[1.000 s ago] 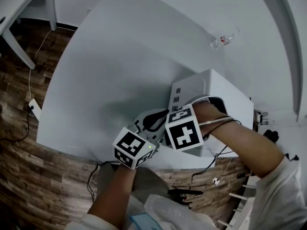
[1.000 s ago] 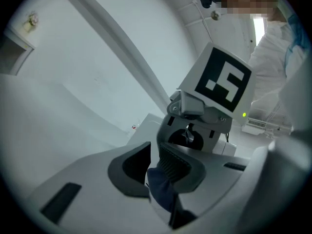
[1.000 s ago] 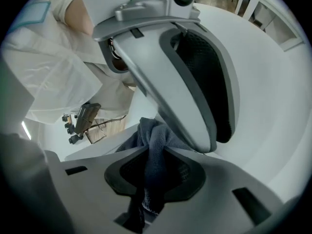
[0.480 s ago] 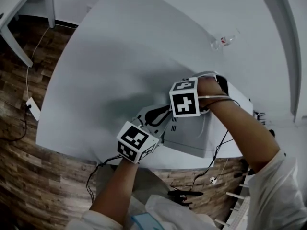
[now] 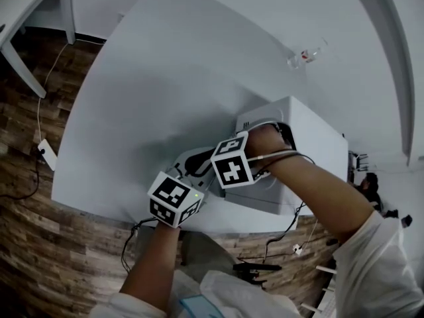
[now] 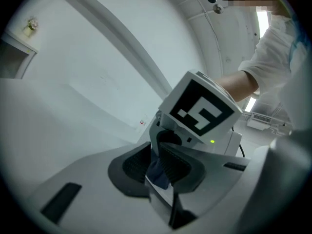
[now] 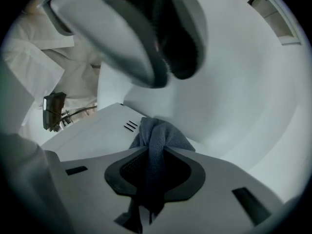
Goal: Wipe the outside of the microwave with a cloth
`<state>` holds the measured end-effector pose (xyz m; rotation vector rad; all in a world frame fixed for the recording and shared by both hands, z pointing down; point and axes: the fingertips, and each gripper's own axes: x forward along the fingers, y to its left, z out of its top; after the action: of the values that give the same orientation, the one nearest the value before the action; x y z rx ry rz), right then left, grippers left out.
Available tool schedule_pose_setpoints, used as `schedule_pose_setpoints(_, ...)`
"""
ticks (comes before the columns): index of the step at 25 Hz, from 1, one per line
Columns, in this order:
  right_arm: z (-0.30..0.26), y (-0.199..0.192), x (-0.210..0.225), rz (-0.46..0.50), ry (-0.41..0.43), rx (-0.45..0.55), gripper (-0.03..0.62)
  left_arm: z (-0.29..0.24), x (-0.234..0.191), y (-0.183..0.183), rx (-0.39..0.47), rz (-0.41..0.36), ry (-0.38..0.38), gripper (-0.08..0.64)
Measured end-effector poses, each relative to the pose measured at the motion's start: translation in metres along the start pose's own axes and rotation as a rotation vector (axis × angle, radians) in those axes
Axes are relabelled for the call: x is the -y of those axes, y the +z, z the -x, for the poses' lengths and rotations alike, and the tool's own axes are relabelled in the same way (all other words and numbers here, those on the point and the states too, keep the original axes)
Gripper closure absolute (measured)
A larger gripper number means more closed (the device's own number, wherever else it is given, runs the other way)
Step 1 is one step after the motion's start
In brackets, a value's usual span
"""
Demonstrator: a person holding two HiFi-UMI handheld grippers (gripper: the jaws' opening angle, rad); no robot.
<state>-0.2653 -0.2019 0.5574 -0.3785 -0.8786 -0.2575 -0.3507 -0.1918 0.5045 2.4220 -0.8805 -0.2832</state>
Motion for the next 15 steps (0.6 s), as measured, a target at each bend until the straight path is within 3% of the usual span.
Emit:
schedule_pose_setpoints(5, 0.016, 0.025, -0.051, 0.005, 0.111, 0.063, 0.505, 0.014, 0.0, 0.004, -0.002, -0.007, 0.017, 0.515)
schedule_pose_setpoints(8, 0.031, 0.032, -0.075, 0.009, 0.124, 0.109, 0.505, 0.013, 0.016, 0.01, -0.003, -0.043, -0.011, 0.515)
schedule_pose_setpoints(11, 0.05, 0.032, -0.083, 0.008, 0.047, 0.187, 0.505, 0.007, 0.034, 0.019, -0.003, -0.085, -0.045, 0.515)
schedule_pose_setpoints(15, 0.081, 0.022, -0.086, -0.007, -0.16, 0.329, 0.505, -0.006, 0.064, 0.036, 0.001, -0.147, -0.08, 0.517)
